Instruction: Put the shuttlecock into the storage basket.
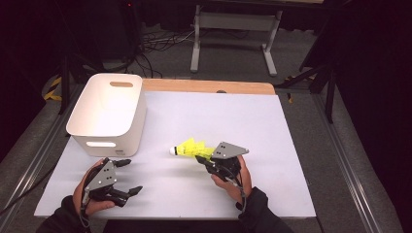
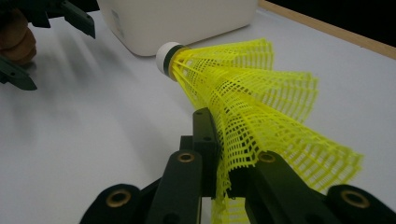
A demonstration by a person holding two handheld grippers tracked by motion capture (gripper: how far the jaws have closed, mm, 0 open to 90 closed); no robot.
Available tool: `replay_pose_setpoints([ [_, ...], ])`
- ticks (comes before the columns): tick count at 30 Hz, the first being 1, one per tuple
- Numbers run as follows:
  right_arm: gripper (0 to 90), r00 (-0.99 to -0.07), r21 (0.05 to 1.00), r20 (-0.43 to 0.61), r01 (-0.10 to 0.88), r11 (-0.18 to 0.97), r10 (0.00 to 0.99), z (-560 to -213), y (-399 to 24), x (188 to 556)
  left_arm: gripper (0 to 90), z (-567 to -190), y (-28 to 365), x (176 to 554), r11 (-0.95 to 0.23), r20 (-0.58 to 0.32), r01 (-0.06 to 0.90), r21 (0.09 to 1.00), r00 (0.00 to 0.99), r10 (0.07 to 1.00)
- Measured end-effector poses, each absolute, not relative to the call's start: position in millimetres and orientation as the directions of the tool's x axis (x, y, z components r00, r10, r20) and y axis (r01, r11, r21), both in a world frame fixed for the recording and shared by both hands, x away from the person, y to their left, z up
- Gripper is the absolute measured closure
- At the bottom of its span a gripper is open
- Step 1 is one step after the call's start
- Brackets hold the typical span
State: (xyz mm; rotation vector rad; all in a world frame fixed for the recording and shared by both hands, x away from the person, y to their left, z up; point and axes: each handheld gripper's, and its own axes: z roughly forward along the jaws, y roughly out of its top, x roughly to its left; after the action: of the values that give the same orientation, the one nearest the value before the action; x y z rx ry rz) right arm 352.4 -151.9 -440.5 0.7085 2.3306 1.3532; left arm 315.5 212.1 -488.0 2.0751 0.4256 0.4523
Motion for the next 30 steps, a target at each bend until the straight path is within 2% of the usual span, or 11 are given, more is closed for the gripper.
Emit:
replay_pose_setpoints([
  [4,86.7,-0.824,0.875,-0.061,0.228,0.427,0.564,-438.3,-147.7,350.9,8.8,-489.5,199.0,320.9,-0.528,0.148,0.124,0.84,0.884,0.443],
  [17,86.6,-0.853,0.865,-0.08,0.198,0.461,0.516,-431.1,-144.0,347.9,15.8,-477.5,164.3,344.3,-0.524,0.153,0.121,0.843,0.879,0.451],
  [30,86.6,-0.881,0.837,-0.094,0.182,0.515,0.463,-434.8,-133.3,345.1,27.2,-470.7,128.9,361.6,-0.567,0.18,0.087,0.819,0.899,0.398],
])
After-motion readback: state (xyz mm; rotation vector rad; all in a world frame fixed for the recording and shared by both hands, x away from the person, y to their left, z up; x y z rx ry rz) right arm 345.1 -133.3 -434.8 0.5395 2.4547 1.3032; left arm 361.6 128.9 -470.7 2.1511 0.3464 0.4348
